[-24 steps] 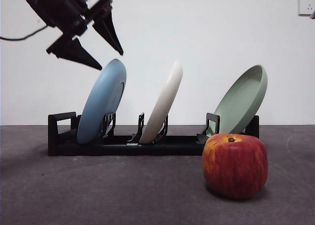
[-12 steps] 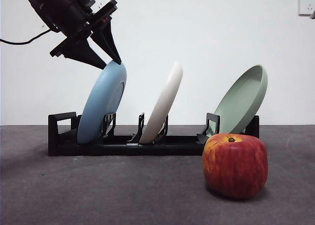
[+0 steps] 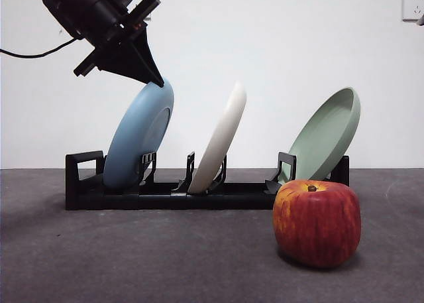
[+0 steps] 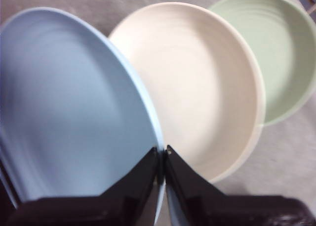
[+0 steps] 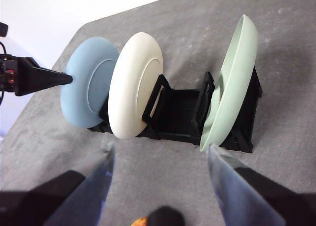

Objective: Take the blue plate from the plate rack,put the plate on the table,take the apple from the table,put the apple in the plate

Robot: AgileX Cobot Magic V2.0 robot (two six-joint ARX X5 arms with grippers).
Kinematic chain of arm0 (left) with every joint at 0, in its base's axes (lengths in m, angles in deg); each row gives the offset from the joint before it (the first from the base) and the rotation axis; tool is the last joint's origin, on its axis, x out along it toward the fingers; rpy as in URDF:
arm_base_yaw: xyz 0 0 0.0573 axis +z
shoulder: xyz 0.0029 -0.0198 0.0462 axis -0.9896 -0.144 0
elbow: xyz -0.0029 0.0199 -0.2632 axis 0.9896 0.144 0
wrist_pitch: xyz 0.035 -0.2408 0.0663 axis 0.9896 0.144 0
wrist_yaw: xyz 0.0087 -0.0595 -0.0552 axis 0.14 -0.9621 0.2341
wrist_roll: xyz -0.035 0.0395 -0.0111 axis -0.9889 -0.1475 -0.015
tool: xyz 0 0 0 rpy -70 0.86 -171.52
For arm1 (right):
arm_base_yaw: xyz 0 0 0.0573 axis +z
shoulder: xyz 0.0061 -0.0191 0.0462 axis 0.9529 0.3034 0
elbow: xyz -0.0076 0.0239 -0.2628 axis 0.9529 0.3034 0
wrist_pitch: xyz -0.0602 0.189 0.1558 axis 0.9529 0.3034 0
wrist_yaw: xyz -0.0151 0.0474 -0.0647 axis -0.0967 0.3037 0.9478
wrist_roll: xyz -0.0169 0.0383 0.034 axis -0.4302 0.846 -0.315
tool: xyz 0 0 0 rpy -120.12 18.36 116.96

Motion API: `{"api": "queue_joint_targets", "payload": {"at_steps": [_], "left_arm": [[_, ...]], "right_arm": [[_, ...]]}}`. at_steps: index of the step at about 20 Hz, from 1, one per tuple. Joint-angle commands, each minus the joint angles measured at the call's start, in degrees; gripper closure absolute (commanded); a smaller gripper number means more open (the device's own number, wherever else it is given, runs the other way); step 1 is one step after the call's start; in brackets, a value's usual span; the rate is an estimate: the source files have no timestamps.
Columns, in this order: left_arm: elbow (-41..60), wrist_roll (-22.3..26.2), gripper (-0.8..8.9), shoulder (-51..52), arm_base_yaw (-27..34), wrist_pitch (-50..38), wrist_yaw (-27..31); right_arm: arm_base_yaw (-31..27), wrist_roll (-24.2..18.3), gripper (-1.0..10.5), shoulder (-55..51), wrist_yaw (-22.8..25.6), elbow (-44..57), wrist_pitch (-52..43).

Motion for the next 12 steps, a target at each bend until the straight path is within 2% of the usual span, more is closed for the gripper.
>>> {"api": "queue_joint_targets", "payload": {"at_steps": [1, 7, 12], "left_arm": [[-5.3, 1.4, 8.22, 0.0, 0.2, 2.8, -0.4], [-18.5, 8.0, 8.22, 1.2, -0.7, 16.7, -1.1], [-22.8, 11.9, 8.22, 7.3, -2.9, 24.0, 1.4]], "right_arm": [[0.1, -0.4, 6.3, 0.0, 0.0, -0.3, -0.2], [0.1, -0.4, 6.3, 0.0, 0.0, -0.3, -0.2], [0.1, 0.0, 6.3, 0.0, 0.0, -0.3, -0.2]]}}
